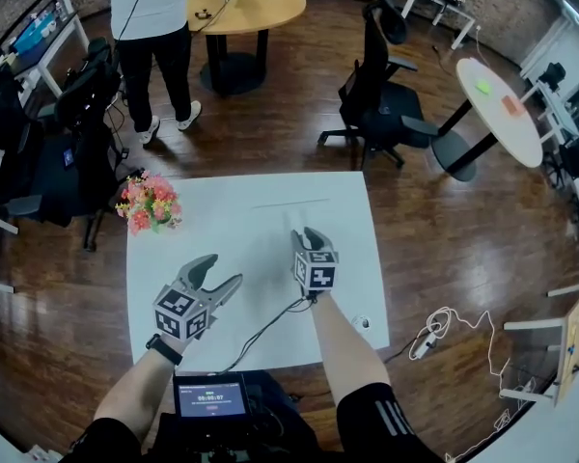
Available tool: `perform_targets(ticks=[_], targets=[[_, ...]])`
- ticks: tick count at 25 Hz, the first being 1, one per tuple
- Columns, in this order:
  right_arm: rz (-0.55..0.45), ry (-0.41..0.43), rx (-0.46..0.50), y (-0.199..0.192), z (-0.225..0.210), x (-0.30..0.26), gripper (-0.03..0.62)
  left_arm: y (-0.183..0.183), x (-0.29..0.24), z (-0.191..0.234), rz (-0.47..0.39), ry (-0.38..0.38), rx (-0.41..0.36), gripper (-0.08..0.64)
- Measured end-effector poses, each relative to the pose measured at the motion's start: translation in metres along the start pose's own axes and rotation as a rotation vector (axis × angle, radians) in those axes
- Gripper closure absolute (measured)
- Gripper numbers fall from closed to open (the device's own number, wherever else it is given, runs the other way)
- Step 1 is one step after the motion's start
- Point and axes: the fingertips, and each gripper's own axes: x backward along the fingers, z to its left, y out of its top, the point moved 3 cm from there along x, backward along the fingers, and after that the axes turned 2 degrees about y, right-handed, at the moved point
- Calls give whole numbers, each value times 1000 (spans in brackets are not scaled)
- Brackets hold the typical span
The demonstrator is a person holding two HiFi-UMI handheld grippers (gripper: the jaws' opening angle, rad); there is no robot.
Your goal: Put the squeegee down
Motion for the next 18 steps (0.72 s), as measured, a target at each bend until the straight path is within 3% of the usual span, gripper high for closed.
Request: perform_targets(ticks=[7,18], targets=[[-76,53,4,15,24,43,431,3,29,-17,-17,-10,-16,255],[-215,50,39,35,81,144,431,-9,89,-48,-38,-75,-53,255]])
